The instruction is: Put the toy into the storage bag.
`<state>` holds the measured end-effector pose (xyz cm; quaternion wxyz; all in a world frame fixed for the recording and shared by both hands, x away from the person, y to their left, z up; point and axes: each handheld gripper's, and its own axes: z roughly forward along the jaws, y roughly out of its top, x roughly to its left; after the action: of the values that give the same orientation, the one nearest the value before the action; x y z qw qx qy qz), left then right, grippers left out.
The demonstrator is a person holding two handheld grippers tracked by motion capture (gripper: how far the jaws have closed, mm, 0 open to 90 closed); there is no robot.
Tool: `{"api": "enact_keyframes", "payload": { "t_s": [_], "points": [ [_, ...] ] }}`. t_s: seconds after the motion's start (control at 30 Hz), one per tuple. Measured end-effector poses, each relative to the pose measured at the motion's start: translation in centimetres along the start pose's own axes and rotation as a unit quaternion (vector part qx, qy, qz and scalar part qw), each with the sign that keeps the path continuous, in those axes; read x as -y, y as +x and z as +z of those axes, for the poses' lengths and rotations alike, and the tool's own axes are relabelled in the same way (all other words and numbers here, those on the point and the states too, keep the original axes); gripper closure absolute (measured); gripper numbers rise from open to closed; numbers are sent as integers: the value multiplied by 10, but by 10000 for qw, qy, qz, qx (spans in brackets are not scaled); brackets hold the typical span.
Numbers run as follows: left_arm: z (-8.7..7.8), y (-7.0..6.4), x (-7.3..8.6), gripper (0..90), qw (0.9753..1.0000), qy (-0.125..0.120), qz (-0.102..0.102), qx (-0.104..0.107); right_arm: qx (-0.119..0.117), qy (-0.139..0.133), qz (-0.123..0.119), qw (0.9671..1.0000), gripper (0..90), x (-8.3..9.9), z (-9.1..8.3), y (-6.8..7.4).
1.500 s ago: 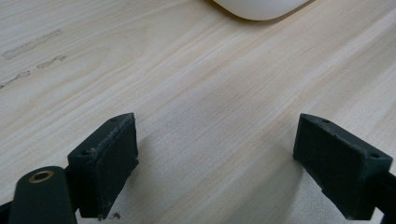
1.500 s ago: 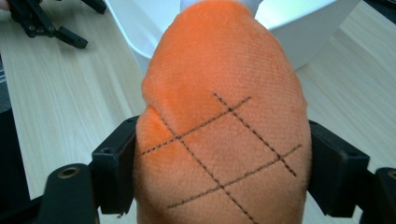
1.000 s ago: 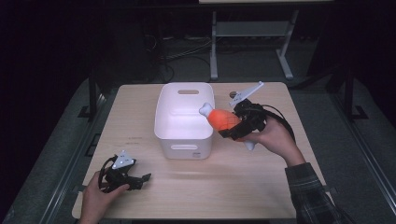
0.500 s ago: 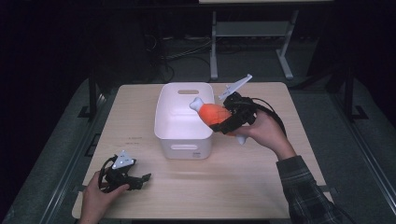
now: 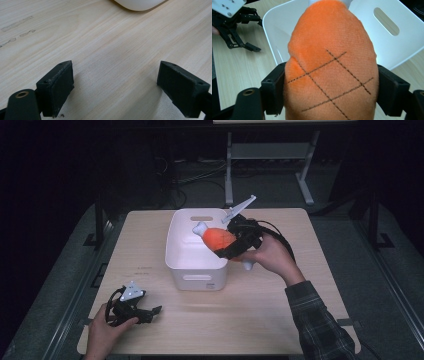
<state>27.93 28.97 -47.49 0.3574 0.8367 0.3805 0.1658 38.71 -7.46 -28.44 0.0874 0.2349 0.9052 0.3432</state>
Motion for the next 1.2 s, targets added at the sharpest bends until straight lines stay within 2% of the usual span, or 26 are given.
{"api": "enact_keyframes", "payload": {
  "t_s": [0.47, 0.8, 1.03, 1.2],
  "points": [
    [0, 0, 0, 129, 10000, 6, 9, -2, -81, -10, -36, 10000, 222, -20, 20, 3],
    [0, 0, 0, 129, 10000, 13, 8, -3, -101, 86, -72, 9999, 219, -35, 39, 5],
    [0, 0, 0, 129, 10000, 12, 17, -6, -24, 149, 59, 9999, 218, -45, 51, 3],
    [0, 0, 0, 129, 10000, 14, 17, -7, -26, 236, 59, 9997, 216, -50, 62, 3]
  ]
}}
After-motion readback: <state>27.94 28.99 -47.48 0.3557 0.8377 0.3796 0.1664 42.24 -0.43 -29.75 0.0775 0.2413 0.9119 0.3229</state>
